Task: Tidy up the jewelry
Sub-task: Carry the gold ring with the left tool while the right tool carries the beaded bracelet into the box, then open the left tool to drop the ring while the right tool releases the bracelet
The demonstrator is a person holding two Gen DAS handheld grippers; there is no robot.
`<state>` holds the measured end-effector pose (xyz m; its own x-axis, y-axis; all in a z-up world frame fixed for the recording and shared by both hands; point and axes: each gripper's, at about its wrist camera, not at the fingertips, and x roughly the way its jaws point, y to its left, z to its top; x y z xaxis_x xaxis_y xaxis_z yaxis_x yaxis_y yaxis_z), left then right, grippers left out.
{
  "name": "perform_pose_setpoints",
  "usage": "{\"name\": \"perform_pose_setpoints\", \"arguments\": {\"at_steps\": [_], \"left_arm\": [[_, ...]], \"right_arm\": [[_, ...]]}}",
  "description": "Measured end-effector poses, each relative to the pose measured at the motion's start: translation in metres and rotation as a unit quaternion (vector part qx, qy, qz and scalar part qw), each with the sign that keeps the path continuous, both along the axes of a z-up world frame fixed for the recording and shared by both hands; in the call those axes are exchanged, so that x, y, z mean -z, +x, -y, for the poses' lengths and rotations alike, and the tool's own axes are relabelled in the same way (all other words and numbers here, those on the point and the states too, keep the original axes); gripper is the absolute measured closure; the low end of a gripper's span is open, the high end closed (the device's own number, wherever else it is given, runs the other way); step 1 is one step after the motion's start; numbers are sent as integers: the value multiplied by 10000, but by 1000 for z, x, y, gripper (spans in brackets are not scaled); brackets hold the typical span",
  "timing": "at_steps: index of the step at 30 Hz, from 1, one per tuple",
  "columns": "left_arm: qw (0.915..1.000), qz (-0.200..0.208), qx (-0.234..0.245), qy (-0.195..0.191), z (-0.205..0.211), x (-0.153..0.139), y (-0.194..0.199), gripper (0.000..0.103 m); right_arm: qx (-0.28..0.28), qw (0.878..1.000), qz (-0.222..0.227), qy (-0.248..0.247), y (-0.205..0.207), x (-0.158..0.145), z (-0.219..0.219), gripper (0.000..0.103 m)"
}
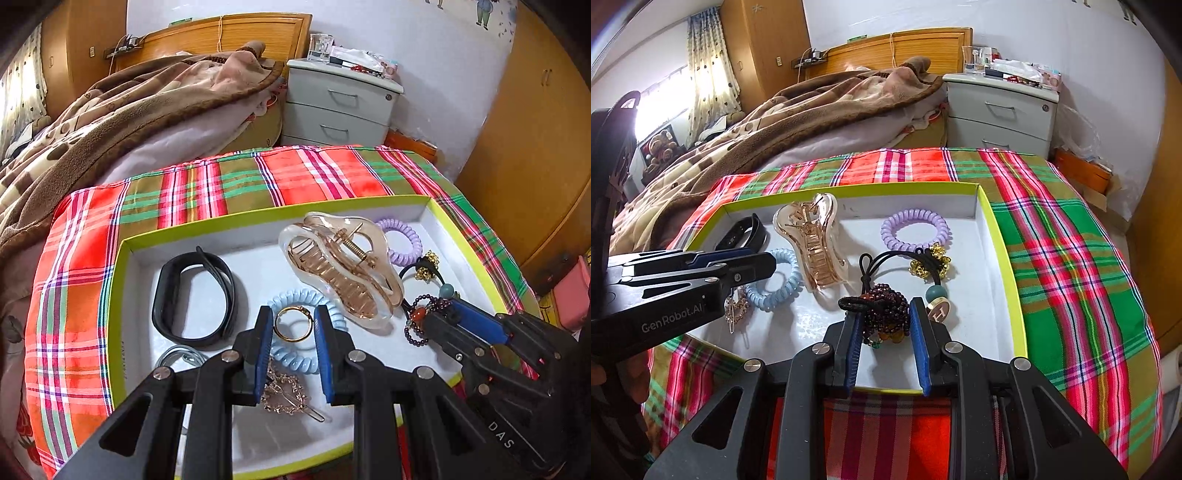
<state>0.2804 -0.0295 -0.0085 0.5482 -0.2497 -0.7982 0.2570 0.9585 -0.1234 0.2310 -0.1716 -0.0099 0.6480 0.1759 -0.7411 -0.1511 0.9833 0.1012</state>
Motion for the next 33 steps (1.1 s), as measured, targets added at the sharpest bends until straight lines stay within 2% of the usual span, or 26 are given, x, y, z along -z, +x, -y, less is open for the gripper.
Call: {"name": "perform_pose_setpoints", "arguments": {"at_steps": [21, 26, 33], "left_arm": [[9999, -37, -66, 67, 2, 1, 1, 73], [10000, -17, -80, 37, 1, -2, -3, 71], [9998, 123, -177, 52, -3, -15, -19, 68]], "right_arm": [[39, 10000, 12, 36, 1, 0, 3, 73], [78, 9999, 52, 77, -2, -2, 6, 60], [151, 9995, 233, 149, -14, -15, 10, 59]]}}
